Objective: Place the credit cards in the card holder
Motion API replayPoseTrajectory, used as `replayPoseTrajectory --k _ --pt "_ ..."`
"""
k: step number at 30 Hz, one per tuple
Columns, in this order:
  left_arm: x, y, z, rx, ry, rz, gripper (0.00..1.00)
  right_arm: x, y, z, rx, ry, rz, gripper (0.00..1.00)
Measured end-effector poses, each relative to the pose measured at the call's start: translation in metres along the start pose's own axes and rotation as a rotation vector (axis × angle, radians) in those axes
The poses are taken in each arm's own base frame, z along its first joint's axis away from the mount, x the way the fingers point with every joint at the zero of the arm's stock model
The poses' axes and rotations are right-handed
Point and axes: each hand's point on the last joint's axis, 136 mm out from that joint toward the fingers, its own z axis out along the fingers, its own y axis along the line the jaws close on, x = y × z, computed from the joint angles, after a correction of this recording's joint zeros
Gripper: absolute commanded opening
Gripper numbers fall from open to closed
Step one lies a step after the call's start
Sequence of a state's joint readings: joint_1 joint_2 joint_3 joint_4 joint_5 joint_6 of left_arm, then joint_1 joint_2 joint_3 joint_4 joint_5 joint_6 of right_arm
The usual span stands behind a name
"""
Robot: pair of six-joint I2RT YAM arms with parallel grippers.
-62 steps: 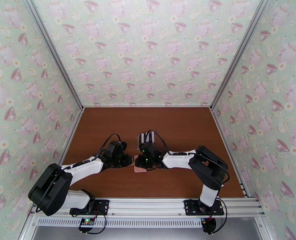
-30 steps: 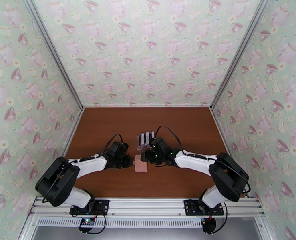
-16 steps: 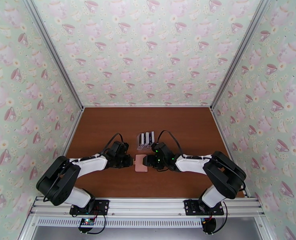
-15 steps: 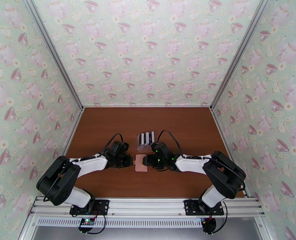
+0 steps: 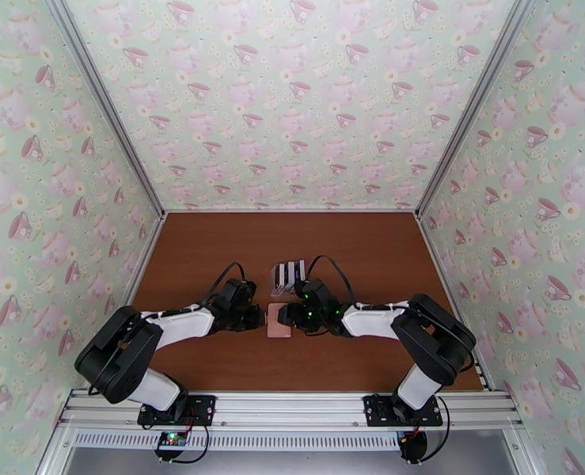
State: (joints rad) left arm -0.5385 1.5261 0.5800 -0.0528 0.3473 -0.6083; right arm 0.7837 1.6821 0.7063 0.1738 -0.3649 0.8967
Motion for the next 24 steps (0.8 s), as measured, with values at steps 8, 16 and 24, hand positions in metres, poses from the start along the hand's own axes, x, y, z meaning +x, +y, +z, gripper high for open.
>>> replayPoseTrajectory --k 8,16,24 --pt "0.0 0.0 0.001 0.002 -0.003 -0.008 0.13 -0.006 -0.001 -0.004 -0.083 -0.031 0.065 0.59" --pt "-0.005 -0.002 0.004 0.016 -0.017 -0.013 0.13 -0.011 0.006 0.0 -0.167 -0.031 0.11 0.46" --pt "-0.007 -0.004 0.006 0.034 -0.027 -0.009 0.13 -0.013 0.021 -0.003 -0.236 -0.03 0.096 0.4"
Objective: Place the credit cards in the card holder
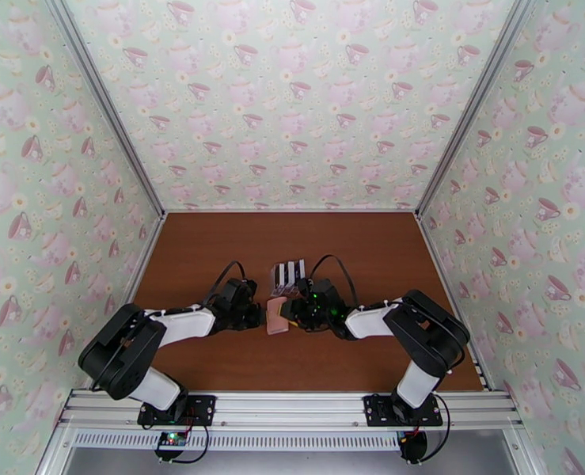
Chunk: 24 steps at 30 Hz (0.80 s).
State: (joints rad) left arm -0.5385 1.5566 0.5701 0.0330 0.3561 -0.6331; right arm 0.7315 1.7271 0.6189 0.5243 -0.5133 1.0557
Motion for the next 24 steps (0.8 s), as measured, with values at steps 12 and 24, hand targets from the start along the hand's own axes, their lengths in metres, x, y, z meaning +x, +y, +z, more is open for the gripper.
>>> replayPoseTrajectory --k 12,24 --pt "-0.0023 -0.0034 0.0025 0.029 -0.016 -0.004 0.13 -0.0013 0.0081 0.0009 -0.045 -0.003 -0.003 0.27" --pt "-0.0023 -0.0047 0.0016 0.034 -0.014 -0.002 0.21 0.0001 0.0007 -0.0054 0.0 -0.002 0.007 0.02"
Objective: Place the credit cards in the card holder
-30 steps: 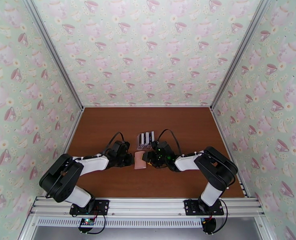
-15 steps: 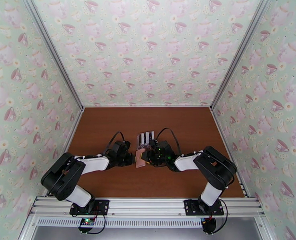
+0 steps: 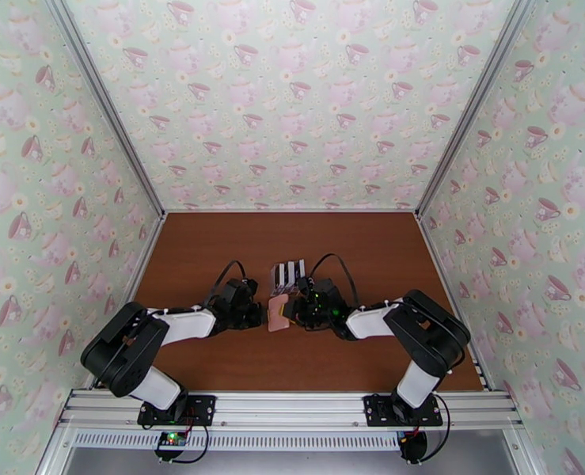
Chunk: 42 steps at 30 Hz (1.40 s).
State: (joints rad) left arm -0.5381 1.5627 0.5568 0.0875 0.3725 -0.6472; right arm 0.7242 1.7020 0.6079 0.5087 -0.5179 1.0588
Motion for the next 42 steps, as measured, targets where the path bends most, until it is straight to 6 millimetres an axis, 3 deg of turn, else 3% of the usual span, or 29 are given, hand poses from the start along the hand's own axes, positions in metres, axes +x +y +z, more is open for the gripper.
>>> replayPoseTrajectory --k 6,12,19,24,32,42 --pt "0.003 0.003 -0.01 -0.016 0.019 -0.001 0.25 0.004 -0.006 -0.014 0.111 0.005 -0.032 0.0" --pt "0.008 0.024 -0.033 -0.109 0.033 -0.029 0.25 -0.009 0.017 -0.046 0.217 -0.055 -0.151 0.0" --pt "0.003 0.024 -0.056 -0.14 -0.014 -0.013 0.26 -0.017 0.041 -0.082 0.475 -0.115 -0.341 0.0" --pt "-0.003 0.027 -0.067 -0.157 -0.054 -0.011 0.26 -0.011 0.04 -0.099 0.753 -0.123 -0.496 0.0" --pt "-0.001 0.038 -0.074 -0.188 -0.079 -0.026 0.27 0.001 0.0 -0.093 1.209 -0.015 -0.721 0.0" --pt "0.006 0.048 -0.078 -0.198 -0.087 -0.057 0.28 0.003 -0.023 -0.066 1.429 0.049 -0.844 0.0"
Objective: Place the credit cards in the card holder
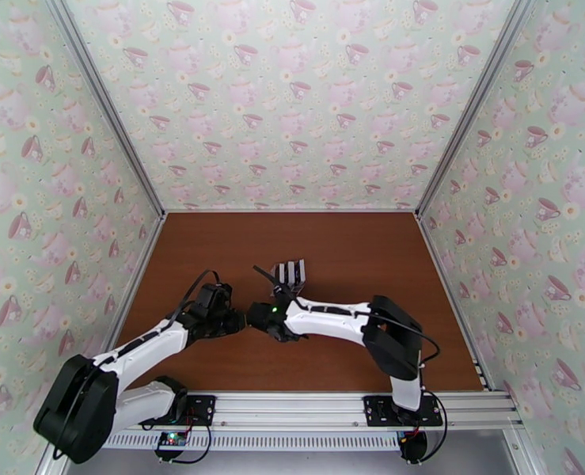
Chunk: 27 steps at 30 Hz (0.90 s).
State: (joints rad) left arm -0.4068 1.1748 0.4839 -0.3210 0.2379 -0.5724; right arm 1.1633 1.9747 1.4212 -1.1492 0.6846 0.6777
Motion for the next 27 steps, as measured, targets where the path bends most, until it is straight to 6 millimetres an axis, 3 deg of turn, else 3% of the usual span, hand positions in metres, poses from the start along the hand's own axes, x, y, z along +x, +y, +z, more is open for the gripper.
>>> replayPoseTrajectory --k 7,17,20,24,27 --pt "-0.003 0.002 -0.007 0.008 -0.03 -0.012 0.28 -0.001 0.021 0.012 -0.002 0.016 -0.018 0.0" --pt "0.0 0.007 -0.005 -0.001 -0.021 -0.028 0.28 -0.012 0.049 0.008 -0.141 -0.002 0.046 0.25" --pt "0.001 0.008 -0.003 -0.005 -0.016 -0.03 0.29 -0.017 0.065 0.005 -0.223 -0.003 0.076 0.4" --pt "0.004 0.009 0.0 -0.011 0.002 -0.034 0.29 -0.022 0.094 -0.002 -0.371 0.008 0.113 0.42" --pt "0.005 0.009 0.002 -0.007 0.013 -0.036 0.29 -0.026 0.104 -0.006 -0.428 0.009 0.128 0.45"
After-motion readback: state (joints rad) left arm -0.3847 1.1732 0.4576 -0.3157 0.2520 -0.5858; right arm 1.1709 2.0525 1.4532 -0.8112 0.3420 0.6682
